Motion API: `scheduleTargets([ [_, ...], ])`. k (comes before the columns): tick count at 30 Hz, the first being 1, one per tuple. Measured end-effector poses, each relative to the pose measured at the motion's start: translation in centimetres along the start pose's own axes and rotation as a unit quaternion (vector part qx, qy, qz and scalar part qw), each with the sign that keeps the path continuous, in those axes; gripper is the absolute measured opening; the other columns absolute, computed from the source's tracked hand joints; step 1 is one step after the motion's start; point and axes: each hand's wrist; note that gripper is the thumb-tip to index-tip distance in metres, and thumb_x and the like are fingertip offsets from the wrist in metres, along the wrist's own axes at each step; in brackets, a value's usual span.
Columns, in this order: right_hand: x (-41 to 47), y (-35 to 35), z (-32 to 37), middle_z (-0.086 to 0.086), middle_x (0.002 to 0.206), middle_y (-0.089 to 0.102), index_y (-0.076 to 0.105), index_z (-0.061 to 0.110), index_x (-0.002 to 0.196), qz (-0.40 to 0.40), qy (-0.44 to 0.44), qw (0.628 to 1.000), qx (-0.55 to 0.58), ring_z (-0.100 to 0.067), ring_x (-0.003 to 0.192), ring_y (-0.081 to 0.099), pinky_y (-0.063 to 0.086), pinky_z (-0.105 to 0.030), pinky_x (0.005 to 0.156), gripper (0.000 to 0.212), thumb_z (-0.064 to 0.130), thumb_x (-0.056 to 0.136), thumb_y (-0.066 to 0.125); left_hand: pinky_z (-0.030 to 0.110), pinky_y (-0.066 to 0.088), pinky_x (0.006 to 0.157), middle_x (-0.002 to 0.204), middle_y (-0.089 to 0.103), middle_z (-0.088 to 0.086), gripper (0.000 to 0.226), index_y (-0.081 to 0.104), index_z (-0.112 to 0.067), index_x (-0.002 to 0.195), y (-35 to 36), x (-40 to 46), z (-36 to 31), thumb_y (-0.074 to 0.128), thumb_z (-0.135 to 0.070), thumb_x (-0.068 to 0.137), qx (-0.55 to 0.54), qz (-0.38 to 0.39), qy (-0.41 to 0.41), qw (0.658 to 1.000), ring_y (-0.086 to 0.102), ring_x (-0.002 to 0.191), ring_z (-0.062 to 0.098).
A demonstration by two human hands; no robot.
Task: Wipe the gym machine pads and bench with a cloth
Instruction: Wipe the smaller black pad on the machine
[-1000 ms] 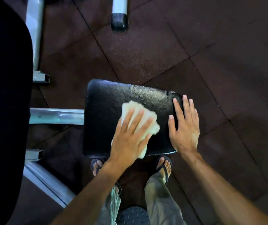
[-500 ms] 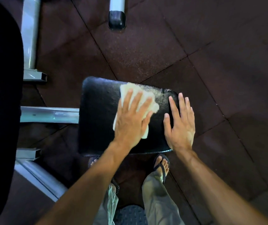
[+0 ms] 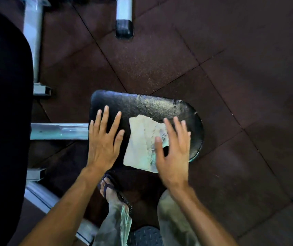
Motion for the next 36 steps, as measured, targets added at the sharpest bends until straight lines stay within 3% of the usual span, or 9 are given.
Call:
scheduleTargets([
  [5,-2.5,6.4,4.7,-0.008,0.166,0.023,0.038,0.028,0.151,-0.006,0.05,0.993,-0.111,-0.03,0.155,0.012,0.012,-0.055,0.124,0.056,0.047,0.099,0.042,0.05,0.013,0.125,0.167,0.005,0.006,0.058,0.015,-0.03,0.157,1.7,-0.2,0.7,0.022,-0.047,0.102,0.054,0.014,0.003,0.998,0.005,0.155,0.025],
  [11,-3.5,7.2,1.5,-0.003,0.164,0.029,0.035,0.037,0.152,-0.039,0.031,0.974,-0.221,-0.027,0.153,0.023,0.025,-0.057,0.12,0.057,0.046,0.098,0.052,0.049,0.01,0.126,0.168,0.005,0.004,0.057,0.017,-0.031,0.157,2.0,-0.2,1.2,0.025,-0.046,0.102,0.033,-0.001,0.009,0.999,0.002,0.156,0.023],
  [15,-2.4,3.5,-2.2,-0.01,0.161,0.033,0.041,0.031,0.149,-0.068,0.086,0.977,-0.185,-0.036,0.151,0.024,0.023,-0.057,0.121,0.059,0.042,0.093,0.053,0.05,0.01,0.126,0.168,0.005,0.005,0.058,0.015,-0.032,0.157,2.0,-0.2,1.3,0.027,-0.046,0.102,0.028,0.001,0.012,1.0,0.002,0.156,0.025],
  [19,5.9,3.1,-2.0,-0.012,0.153,0.044,0.051,0.023,0.143,-0.142,0.102,0.973,-0.152,-0.04,0.145,0.033,0.027,-0.055,0.117,0.056,0.044,0.092,0.057,0.049,0.008,0.127,0.168,0.003,0.004,0.058,0.013,-0.033,0.157,2.3,-0.3,1.2,0.027,-0.046,0.102,0.035,-0.001,0.001,0.999,0.001,0.156,0.025],
  [21,9.0,4.9,-0.2,-0.01,0.149,0.05,0.056,0.021,0.139,-0.136,0.055,0.98,-0.131,-0.042,0.142,0.037,0.029,-0.055,0.115,0.055,0.048,0.091,0.061,0.049,0.008,0.127,0.168,0.004,0.004,0.057,0.013,-0.033,0.157,2.4,-0.3,1.3,0.027,-0.046,0.103,0.041,-0.009,0.003,0.999,0.002,0.156,0.025],
  [24,6.1,6.6,1.4,-0.013,0.152,0.047,0.053,0.02,0.143,-0.044,-0.087,0.981,-0.166,-0.043,0.146,0.033,0.028,-0.055,0.118,0.054,0.045,0.094,0.058,0.049,0.009,0.126,0.168,0.004,0.005,0.058,0.012,-0.033,0.157,2.4,-0.3,1.4,0.027,-0.046,0.103,0.044,-0.008,0.009,0.999,0.003,0.156,0.026],
  [29,-1.6,0.9,-4.9,-0.015,0.16,0.034,0.039,0.023,0.151,0.111,-0.254,0.938,-0.208,-0.041,0.15,0.025,0.03,-0.059,0.116,0.063,0.038,0.094,0.058,0.049,0.011,0.126,0.168,0.004,0.005,0.058,0.013,-0.032,0.157,2.3,-0.3,1.4,0.029,-0.046,0.103,0.041,-0.009,0.012,0.999,0.003,0.156,0.026],
  [32,0.2,-2.0,-8.0,-0.016,0.156,0.036,0.04,0.021,0.148,0.025,-0.142,0.968,-0.205,-0.04,0.147,0.027,0.032,-0.058,0.116,0.059,0.037,0.093,0.054,0.05,0.01,0.126,0.168,0.002,0.004,0.058,0.012,-0.033,0.157,2.3,-0.3,1.2,0.028,-0.047,0.103,0.036,-0.004,0.003,0.999,0.002,0.156,0.025],
  [36,6.1,0.7,-4.5,-0.014,0.153,0.043,0.049,0.016,0.144,-0.061,-0.008,0.987,-0.146,-0.042,0.146,0.03,0.023,-0.053,0.121,0.058,0.043,0.093,0.056,0.049,0.008,0.126,0.168,0.002,0.004,0.058,0.011,-0.034,0.157,2.4,-0.4,1.0,0.028,-0.046,0.103,0.036,-0.007,0.0,0.999,0.001,0.156,0.025],
])
Point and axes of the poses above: each hand's wrist, its own x-axis towards the middle knuckle, its own y-axis out of the palm, z = x × y
